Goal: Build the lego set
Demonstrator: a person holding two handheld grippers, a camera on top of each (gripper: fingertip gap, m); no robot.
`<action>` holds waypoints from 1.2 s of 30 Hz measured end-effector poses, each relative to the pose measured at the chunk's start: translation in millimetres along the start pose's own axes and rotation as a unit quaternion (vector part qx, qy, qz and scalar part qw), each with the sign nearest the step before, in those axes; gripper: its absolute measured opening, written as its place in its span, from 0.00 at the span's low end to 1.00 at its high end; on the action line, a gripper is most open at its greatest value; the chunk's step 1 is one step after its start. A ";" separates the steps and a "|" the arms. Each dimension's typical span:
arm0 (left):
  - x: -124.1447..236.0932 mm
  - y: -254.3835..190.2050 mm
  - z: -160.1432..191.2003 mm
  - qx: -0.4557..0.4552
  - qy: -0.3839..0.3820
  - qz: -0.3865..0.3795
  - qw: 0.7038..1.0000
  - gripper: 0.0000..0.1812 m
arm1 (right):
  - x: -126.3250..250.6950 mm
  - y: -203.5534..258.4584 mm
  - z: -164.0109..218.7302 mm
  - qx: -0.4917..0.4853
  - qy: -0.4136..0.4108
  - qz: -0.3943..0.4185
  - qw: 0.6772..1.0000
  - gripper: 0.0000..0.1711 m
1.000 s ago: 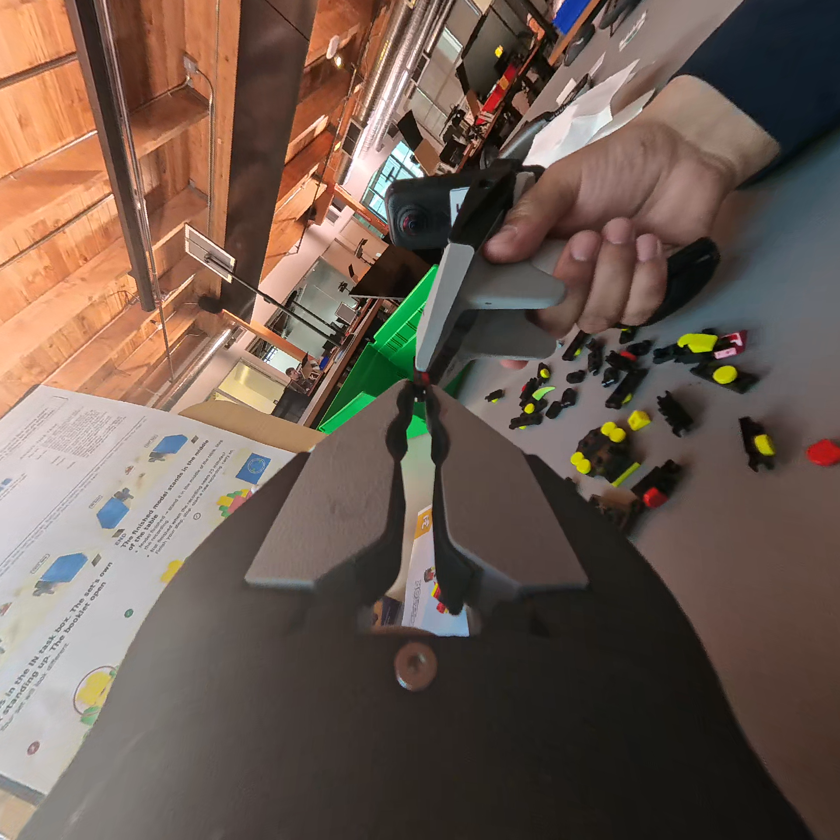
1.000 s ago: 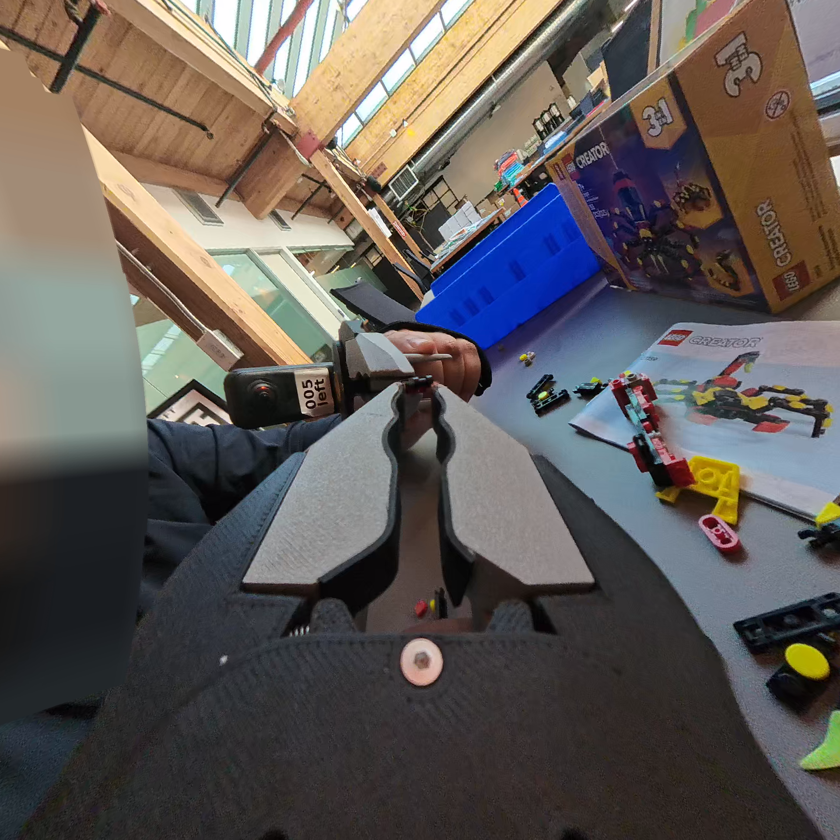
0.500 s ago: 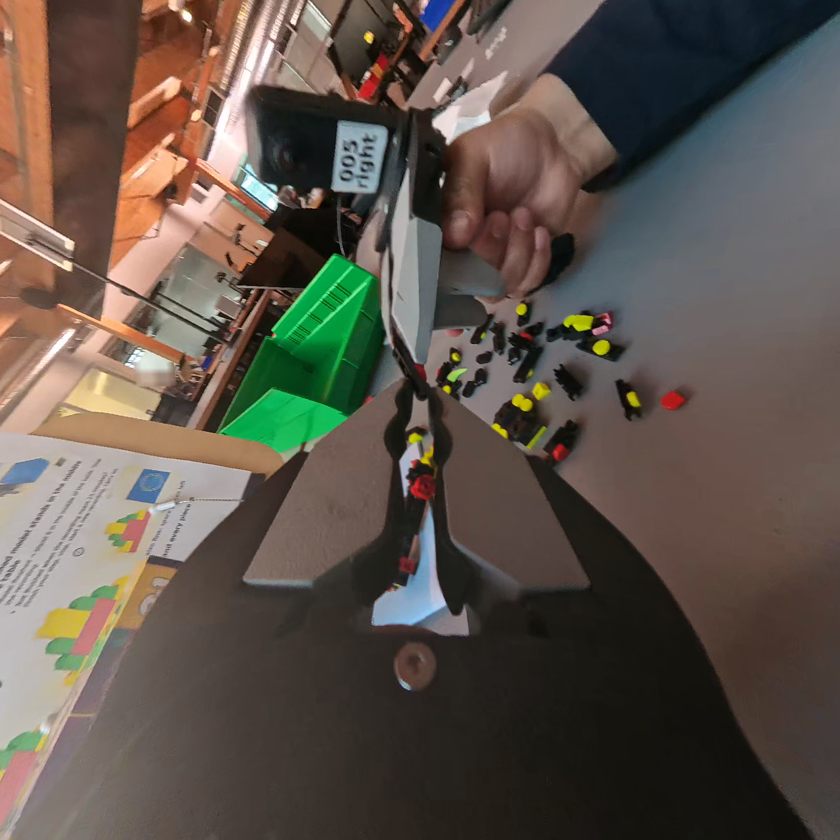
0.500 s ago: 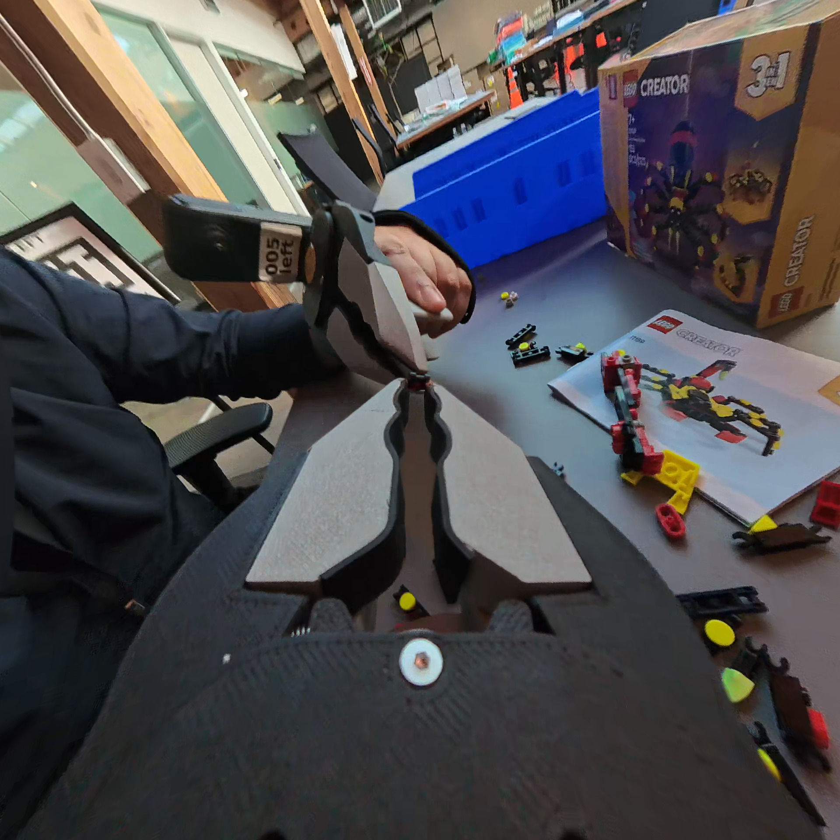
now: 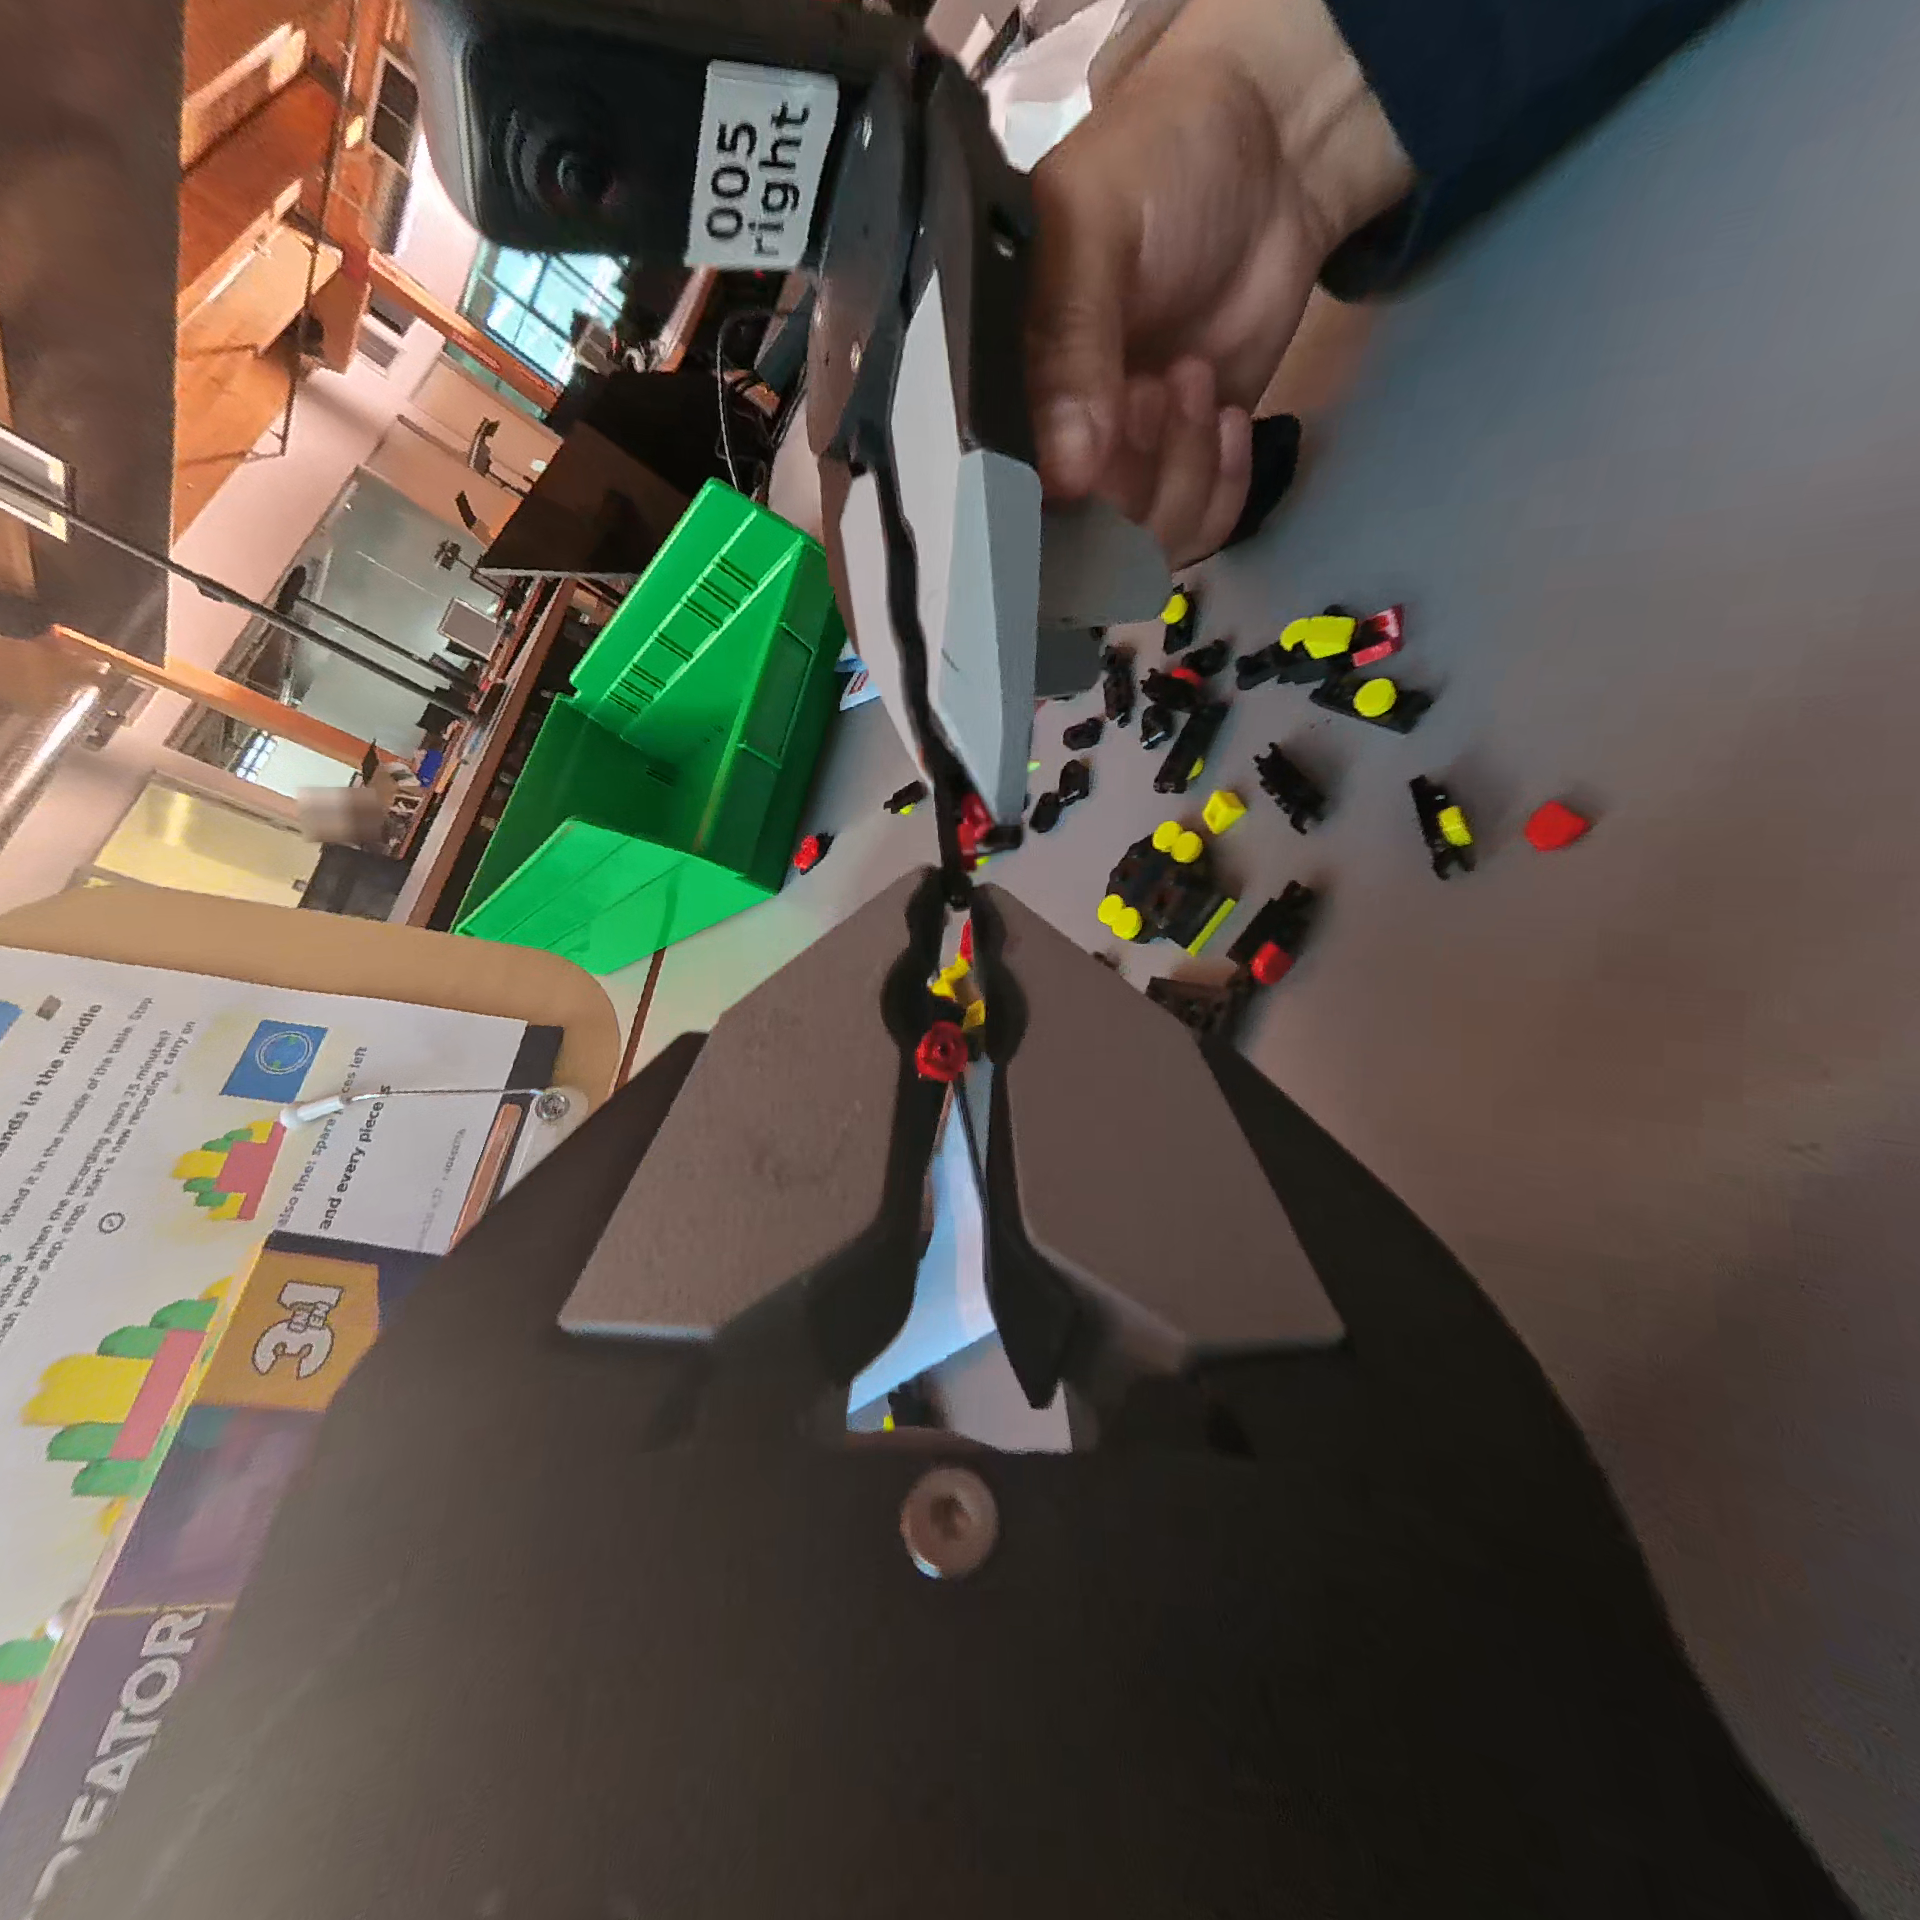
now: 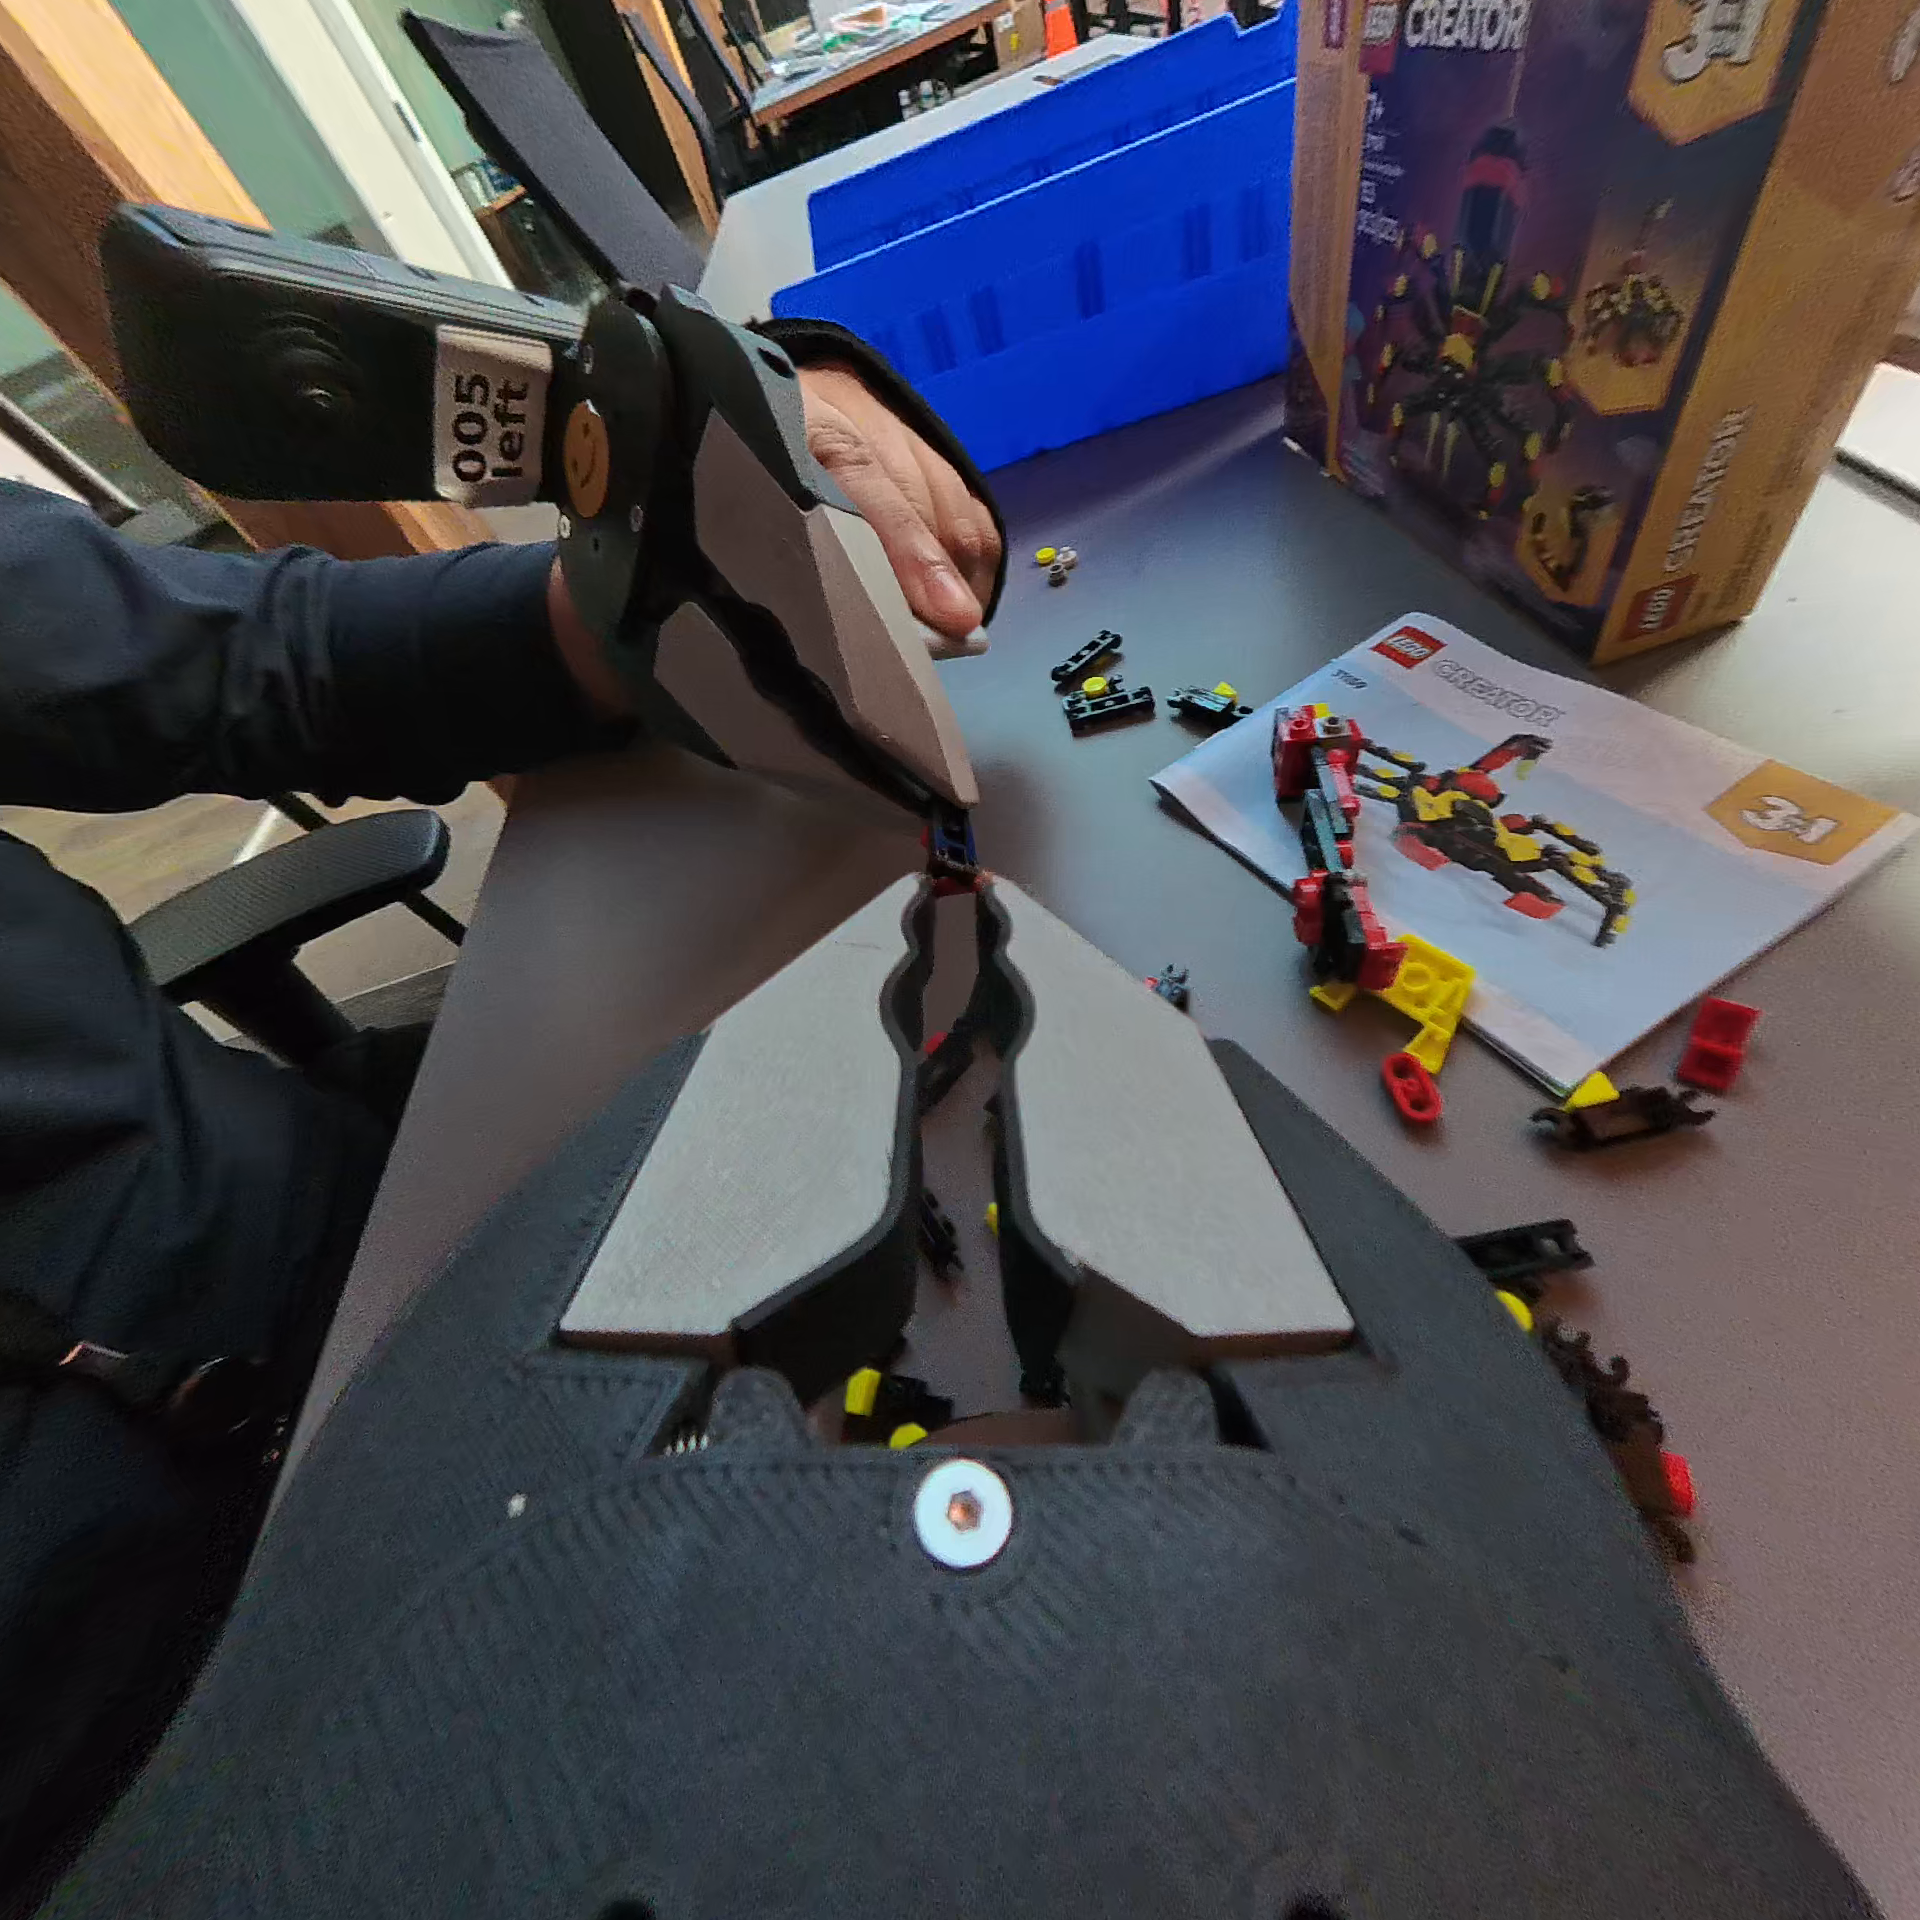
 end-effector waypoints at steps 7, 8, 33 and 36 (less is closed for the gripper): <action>-3.1 10.6 7.2 0.033 0.011 -0.041 0.999 0.01 | -0.6 -14.1 2.2 0.007 0.012 0.072 0.997 0.09; -3.6 11.7 6.9 0.031 0.013 -0.050 0.998 0.01 | 0.9 -14.1 -0.6 -0.008 -0.003 0.063 0.998 0.09; -12.4 17.8 1.4 0.074 0.018 -0.102 0.992 0.01 | -3.1 -12.3 -15.6 -0.107 -0.096 -0.007 0.990 0.12; -12.7 19.9 5.2 0.081 0.028 -0.108 0.991 0.01 | -0.8 -18.7 -15.4 -0.116 -0.103 0.009 0.988 0.10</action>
Point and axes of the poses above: each gripper's, where its closed fingertips meet, x back along the fingers, z out of its underside, y = z × x across the jaws, the point moved 5 cm from there along x, back along the fingers, and after that the axes turned 1 degree about z, right-handed, at the moved point
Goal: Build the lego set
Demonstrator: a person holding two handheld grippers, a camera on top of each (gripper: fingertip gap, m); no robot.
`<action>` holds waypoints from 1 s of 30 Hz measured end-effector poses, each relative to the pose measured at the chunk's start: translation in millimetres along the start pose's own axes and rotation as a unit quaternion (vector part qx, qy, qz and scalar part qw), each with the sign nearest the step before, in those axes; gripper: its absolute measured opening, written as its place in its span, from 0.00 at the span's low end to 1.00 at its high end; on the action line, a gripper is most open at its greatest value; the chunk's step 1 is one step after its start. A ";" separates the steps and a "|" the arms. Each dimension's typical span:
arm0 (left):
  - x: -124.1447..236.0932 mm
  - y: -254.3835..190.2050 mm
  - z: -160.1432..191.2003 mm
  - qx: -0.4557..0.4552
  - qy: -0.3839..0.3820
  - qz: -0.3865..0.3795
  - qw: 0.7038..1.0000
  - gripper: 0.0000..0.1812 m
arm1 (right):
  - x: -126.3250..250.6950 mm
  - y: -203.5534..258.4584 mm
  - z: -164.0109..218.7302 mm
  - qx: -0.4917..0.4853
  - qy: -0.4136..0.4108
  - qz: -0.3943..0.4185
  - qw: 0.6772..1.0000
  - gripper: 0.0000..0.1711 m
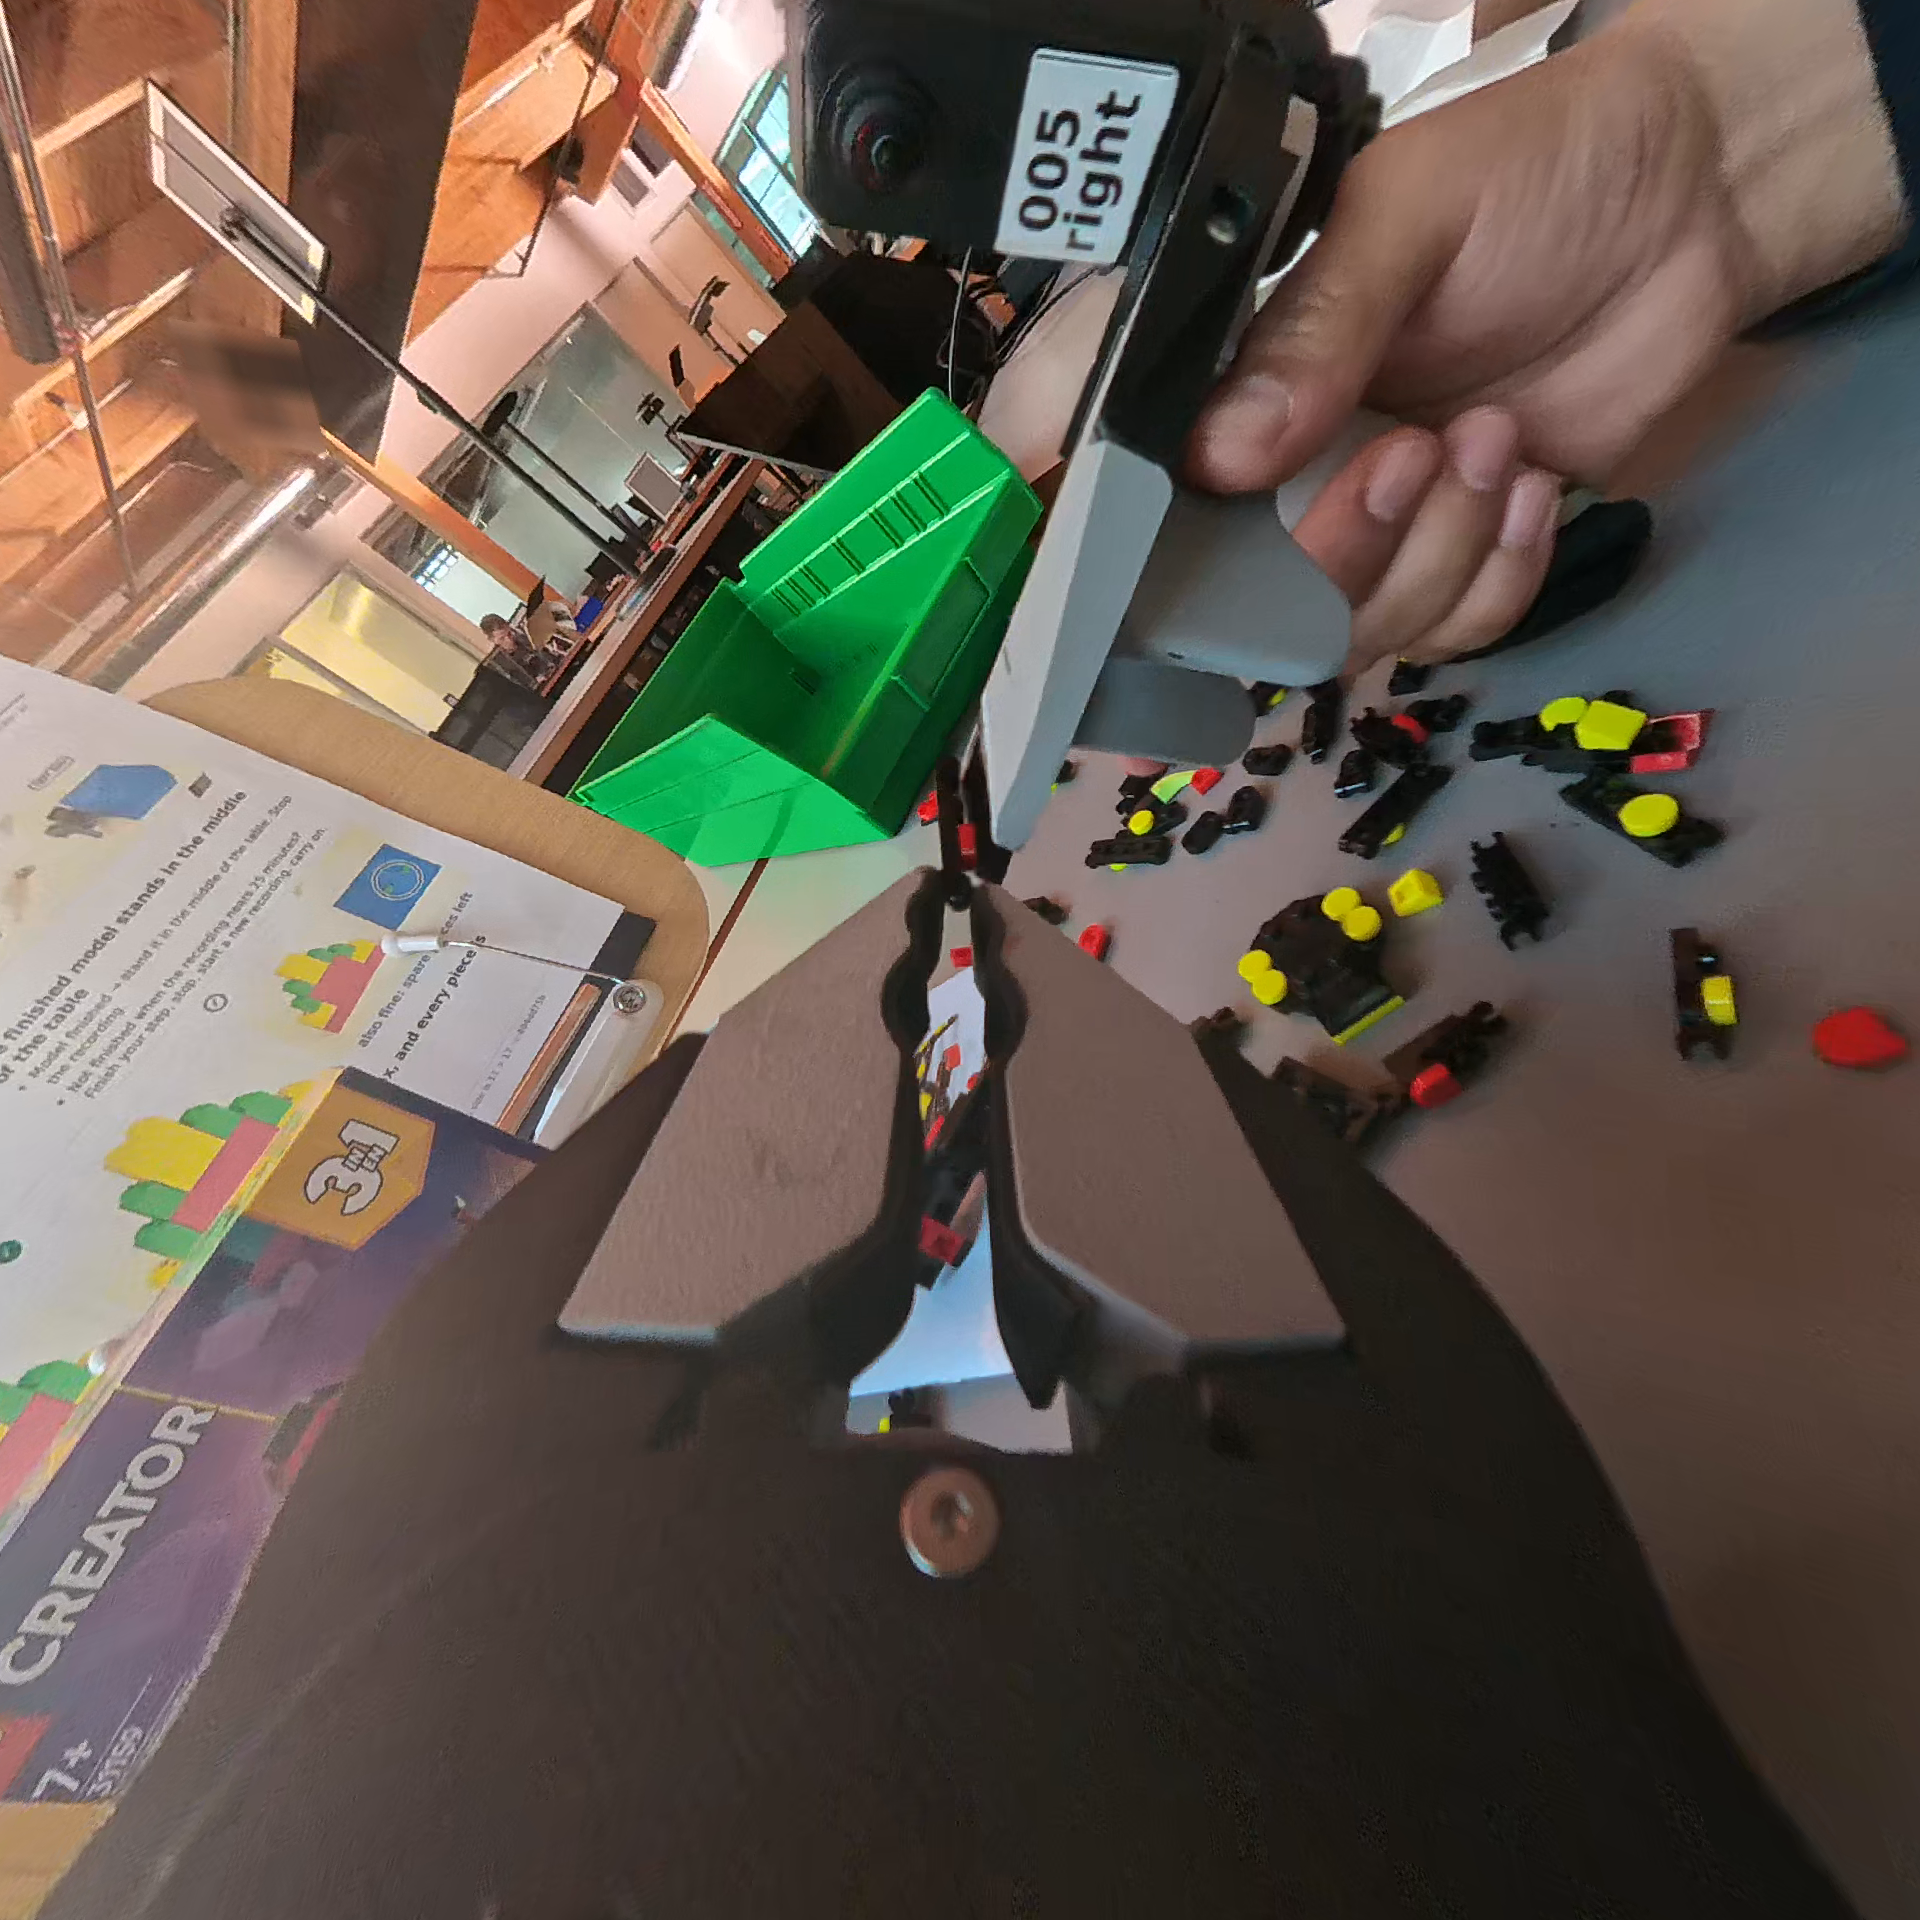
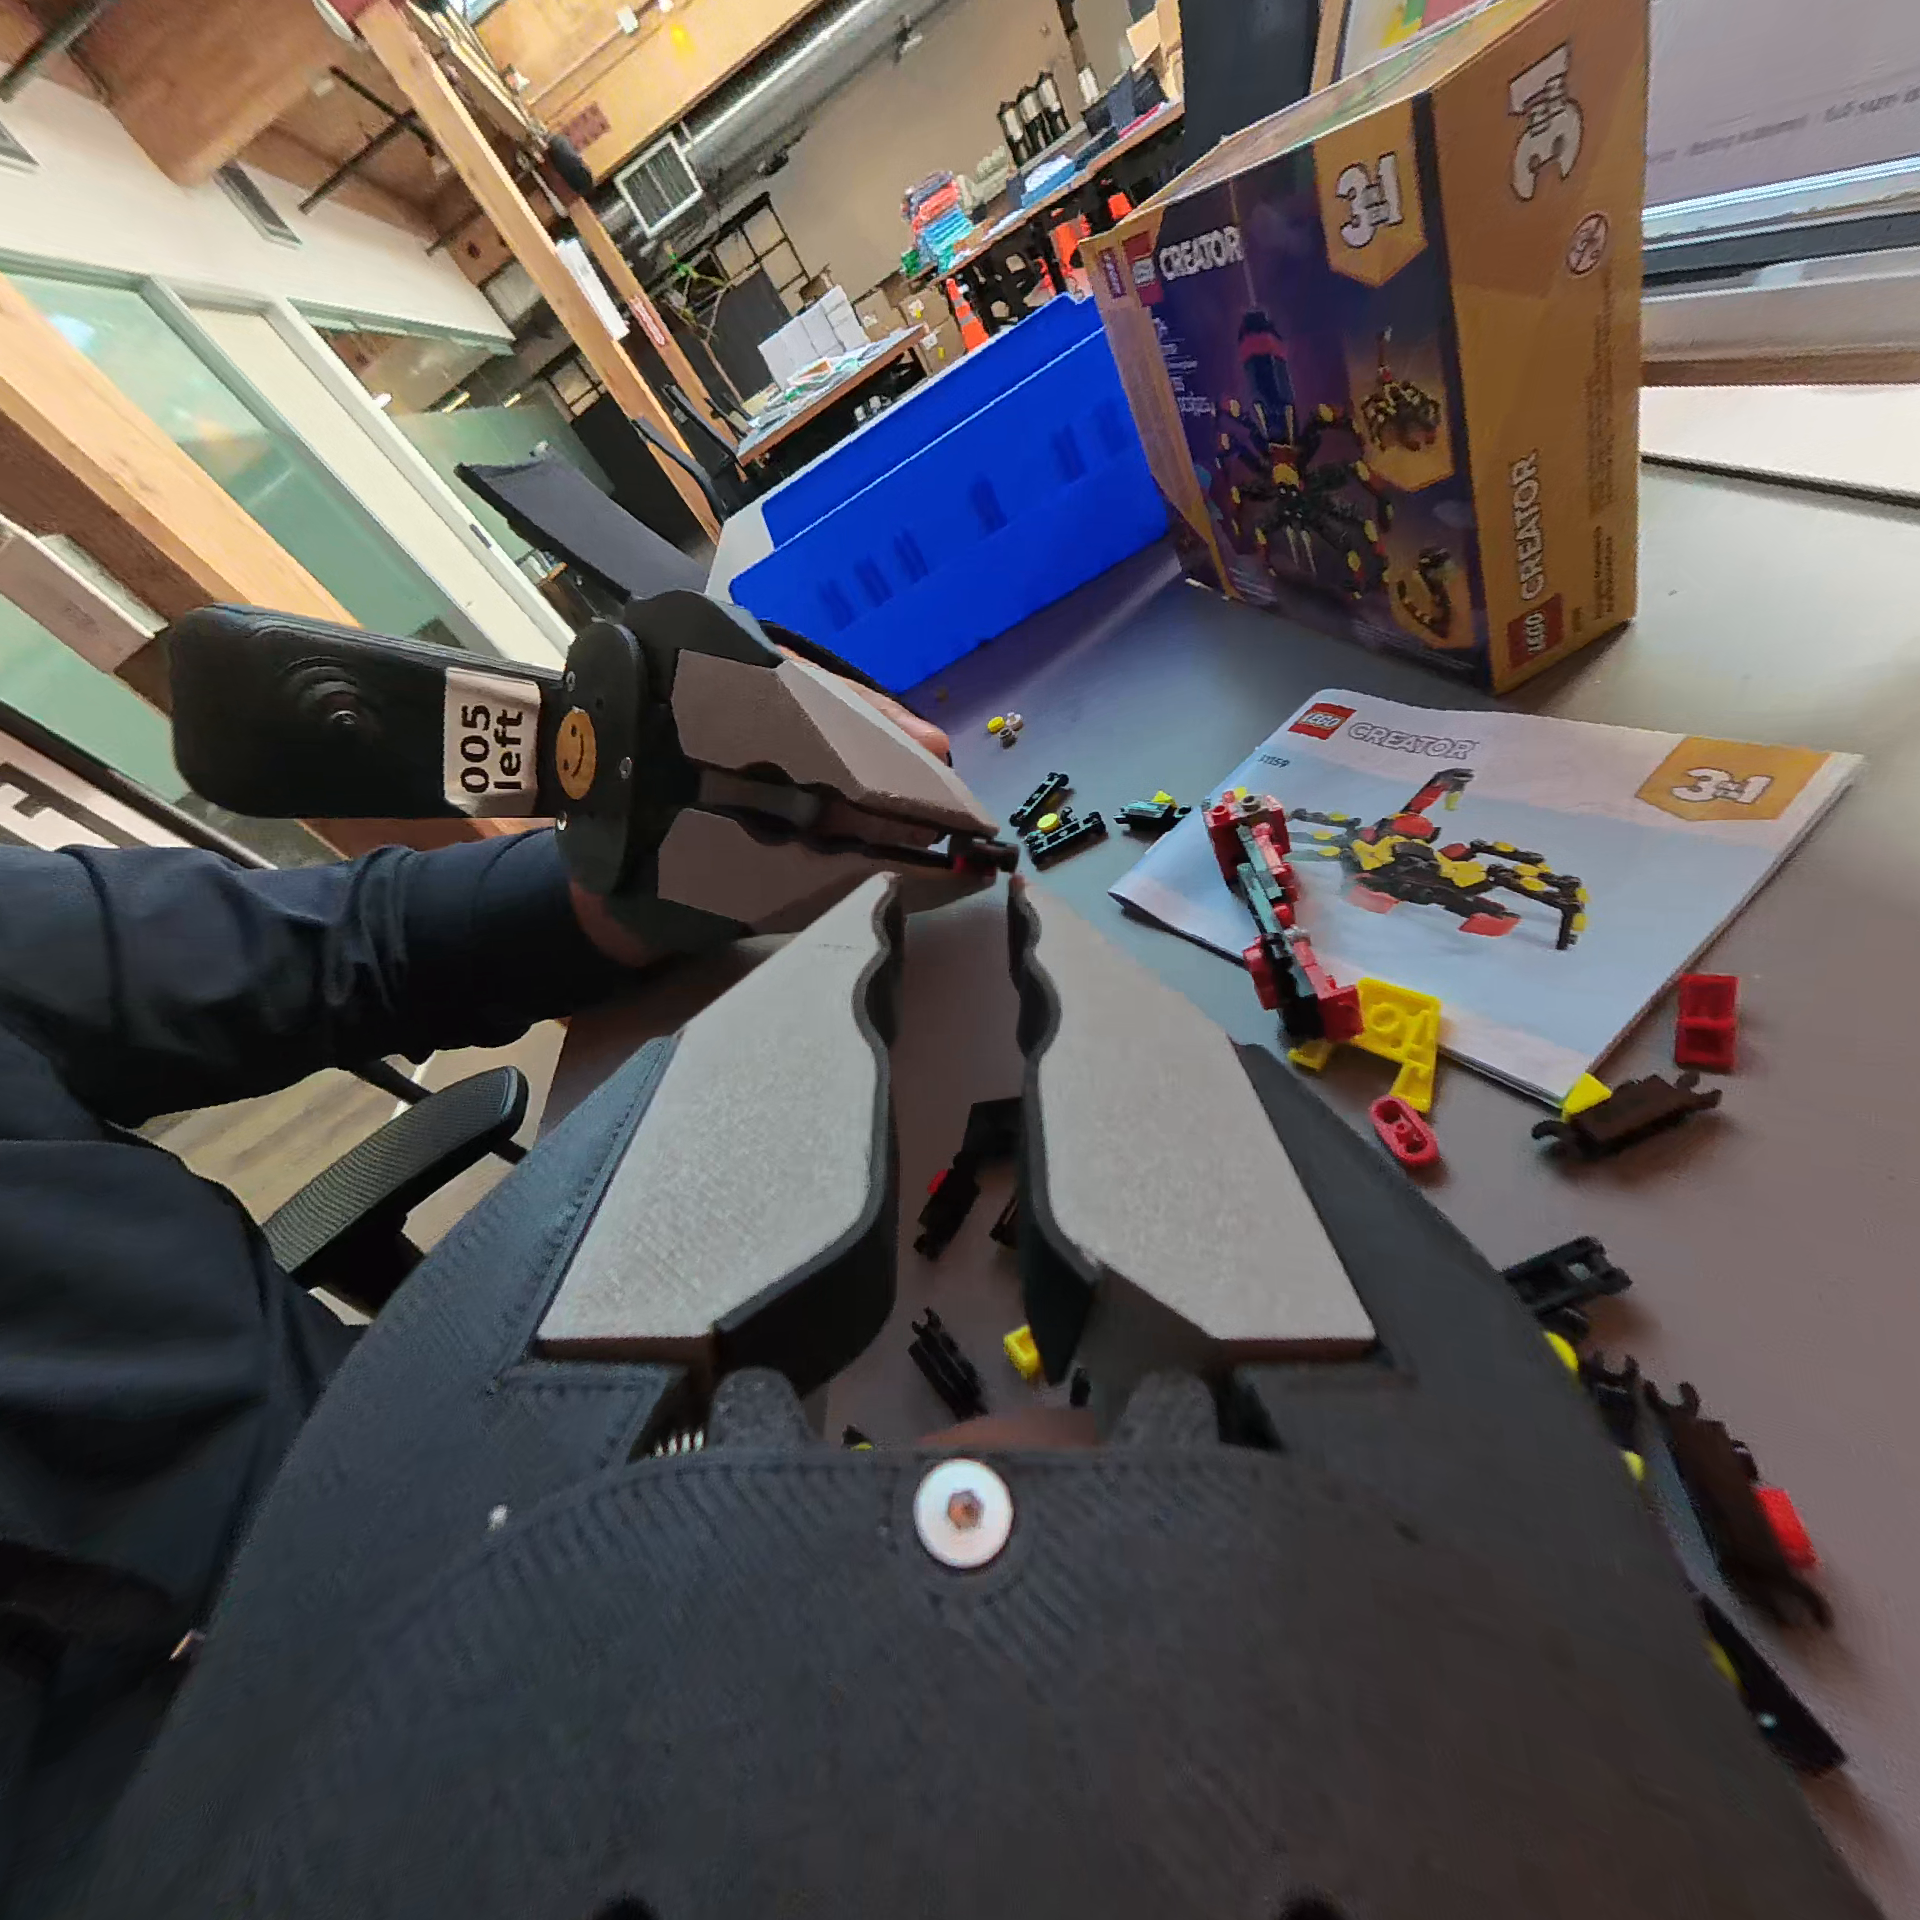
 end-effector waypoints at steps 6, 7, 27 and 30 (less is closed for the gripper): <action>-0.7 -3.1 -2.2 0.001 -0.001 0.007 1.000 0.01 | 3.1 -2.3 -3.4 -0.008 -0.013 0.003 1.000 0.08; -1.2 -4.1 -2.4 -0.002 -0.001 0.008 1.000 0.01 | 2.5 -2.3 -2.4 -0.006 -0.010 0.005 1.000 0.08; -2.7 -3.6 0.0 -0.009 0.011 0.003 1.000 0.01 | 1.1 -3.5 0.1 -0.018 -0.011 -0.003 1.000 0.03; -1.6 -5.8 -2.0 -0.026 0.012 0.010 1.000 0.01 | 2.6 -1.3 2.2 -0.011 -0.002 -0.016 1.000 0.03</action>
Point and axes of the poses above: each gripper's, where its closed fingertips meet, x back along the fingers, z out of its underside, y = z × x across the jaws, the point moved 5 cm from there along x, back along the fingers, and after that the axes turned 1 degree about z, right-handed, at the moved point
